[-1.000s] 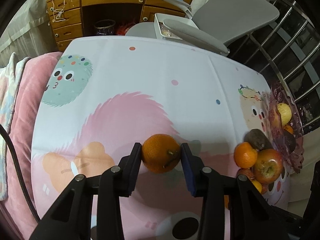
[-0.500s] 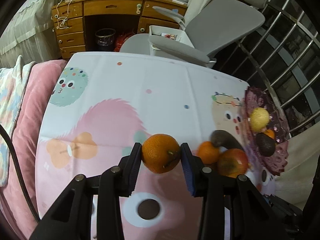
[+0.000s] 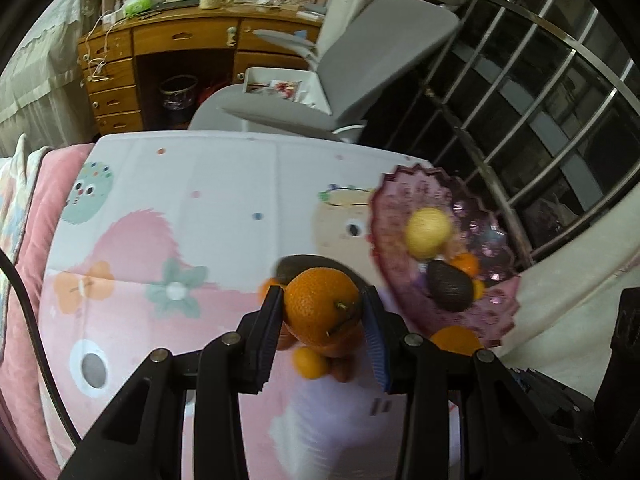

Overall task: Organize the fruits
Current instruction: 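Place both oranges into the pink bowl and open both grippers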

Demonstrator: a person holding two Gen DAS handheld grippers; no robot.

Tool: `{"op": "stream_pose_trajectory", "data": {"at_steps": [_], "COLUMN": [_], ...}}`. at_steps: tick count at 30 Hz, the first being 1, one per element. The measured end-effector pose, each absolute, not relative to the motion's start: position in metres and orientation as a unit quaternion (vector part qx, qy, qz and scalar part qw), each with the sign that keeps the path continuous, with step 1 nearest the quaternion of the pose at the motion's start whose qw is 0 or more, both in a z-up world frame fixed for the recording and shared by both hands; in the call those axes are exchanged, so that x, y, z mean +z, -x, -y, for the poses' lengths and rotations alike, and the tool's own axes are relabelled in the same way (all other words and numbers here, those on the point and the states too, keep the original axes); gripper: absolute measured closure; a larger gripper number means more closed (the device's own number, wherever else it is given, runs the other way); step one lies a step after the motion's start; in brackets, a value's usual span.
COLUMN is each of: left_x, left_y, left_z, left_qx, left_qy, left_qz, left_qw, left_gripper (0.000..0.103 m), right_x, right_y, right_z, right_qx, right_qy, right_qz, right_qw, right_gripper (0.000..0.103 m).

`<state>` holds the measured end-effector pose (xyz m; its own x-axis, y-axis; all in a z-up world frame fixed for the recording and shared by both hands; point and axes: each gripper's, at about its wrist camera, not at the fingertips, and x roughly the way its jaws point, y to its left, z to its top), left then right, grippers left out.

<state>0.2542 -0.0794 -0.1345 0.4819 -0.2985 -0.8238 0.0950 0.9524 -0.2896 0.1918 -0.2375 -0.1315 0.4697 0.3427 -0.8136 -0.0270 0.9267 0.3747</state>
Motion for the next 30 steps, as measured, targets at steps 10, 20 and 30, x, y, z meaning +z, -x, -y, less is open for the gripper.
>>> {"op": "stream_pose_trajectory", "data": {"at_steps": [10,20,30], "left_x": [-0.125,-0.155,-0.172], "left_y": [-0.252,-0.261,-0.268], "left_z": [0.155,0.209,0.227], "left_qx": [-0.123,-0.114,-0.096], "left_qy": [0.093,0.072,0.068], "left_qz": [-0.496,-0.522,-0.541], "left_qw": [0.854,0.842,0.833], "left_gripper": [0.065,0.065,0.053], "right_x": [-0.126,-0.157,-0.175], "right_y": [-0.192,-0.205,-0.207], "right_z": [0.305,0.357,0.379], "right_qx": [0.100,0.086,0.085], "right_qy": [-0.147,-0.164,-0.187], "right_qz": [-0.511,-0.541,-0.559], "right_qw": [0.841,0.820,0.803], "right_gripper": [0.066,0.066,0.065]}}
